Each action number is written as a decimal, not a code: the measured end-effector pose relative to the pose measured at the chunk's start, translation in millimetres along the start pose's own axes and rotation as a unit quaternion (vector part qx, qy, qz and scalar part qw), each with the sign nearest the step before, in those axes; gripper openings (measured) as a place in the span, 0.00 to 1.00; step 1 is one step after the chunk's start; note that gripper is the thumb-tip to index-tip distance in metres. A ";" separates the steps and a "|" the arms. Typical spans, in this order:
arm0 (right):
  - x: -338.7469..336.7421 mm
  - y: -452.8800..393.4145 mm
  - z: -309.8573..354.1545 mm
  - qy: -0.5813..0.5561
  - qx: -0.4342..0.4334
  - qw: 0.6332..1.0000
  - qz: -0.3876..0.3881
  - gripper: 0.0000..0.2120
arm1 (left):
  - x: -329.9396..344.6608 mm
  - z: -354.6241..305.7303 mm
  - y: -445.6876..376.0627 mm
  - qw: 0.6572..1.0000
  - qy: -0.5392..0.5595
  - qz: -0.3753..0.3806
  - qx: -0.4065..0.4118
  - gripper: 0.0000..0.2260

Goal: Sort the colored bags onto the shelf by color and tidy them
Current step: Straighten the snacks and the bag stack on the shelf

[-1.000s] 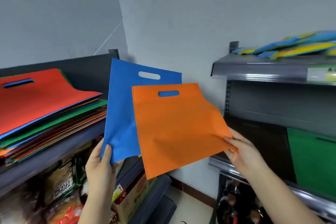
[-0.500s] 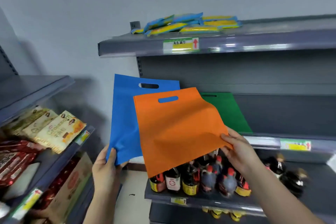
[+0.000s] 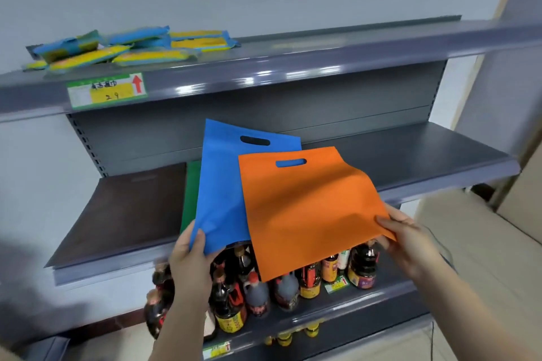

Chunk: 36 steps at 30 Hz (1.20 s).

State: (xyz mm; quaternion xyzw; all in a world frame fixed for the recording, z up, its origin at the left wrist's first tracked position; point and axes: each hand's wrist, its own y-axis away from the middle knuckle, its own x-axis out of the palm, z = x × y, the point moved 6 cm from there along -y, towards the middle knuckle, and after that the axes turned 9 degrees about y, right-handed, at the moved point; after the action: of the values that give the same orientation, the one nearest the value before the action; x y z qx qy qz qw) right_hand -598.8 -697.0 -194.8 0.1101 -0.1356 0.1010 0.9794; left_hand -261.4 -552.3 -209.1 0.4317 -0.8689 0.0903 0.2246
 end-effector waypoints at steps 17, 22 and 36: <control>-96.1 -150.9 72.7 0.119 -0.038 0.986 -0.109 0.13 | 195.4 92.0 -76.8 0.988 -0.110 0.112 -0.003 0.15; -126.8 -185.9 77.0 0.311 -0.054 0.935 -0.163 0.14 | 212.0 110.0 -82.4 0.919 -0.357 0.155 0.066 0.24; -205.4 -263.1 105.8 0.445 -0.057 0.873 -0.193 0.11 | 277.9 159.9 -57.9 0.600 -0.745 0.290 0.033 0.26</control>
State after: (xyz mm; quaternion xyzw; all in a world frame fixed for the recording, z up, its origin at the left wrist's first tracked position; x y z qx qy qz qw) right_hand -758.3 -1008.5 -204.1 0.0216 0.3325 -0.0597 0.9409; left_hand -411.8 -841.0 -222.3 0.0818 -0.8107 -0.1739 -0.5530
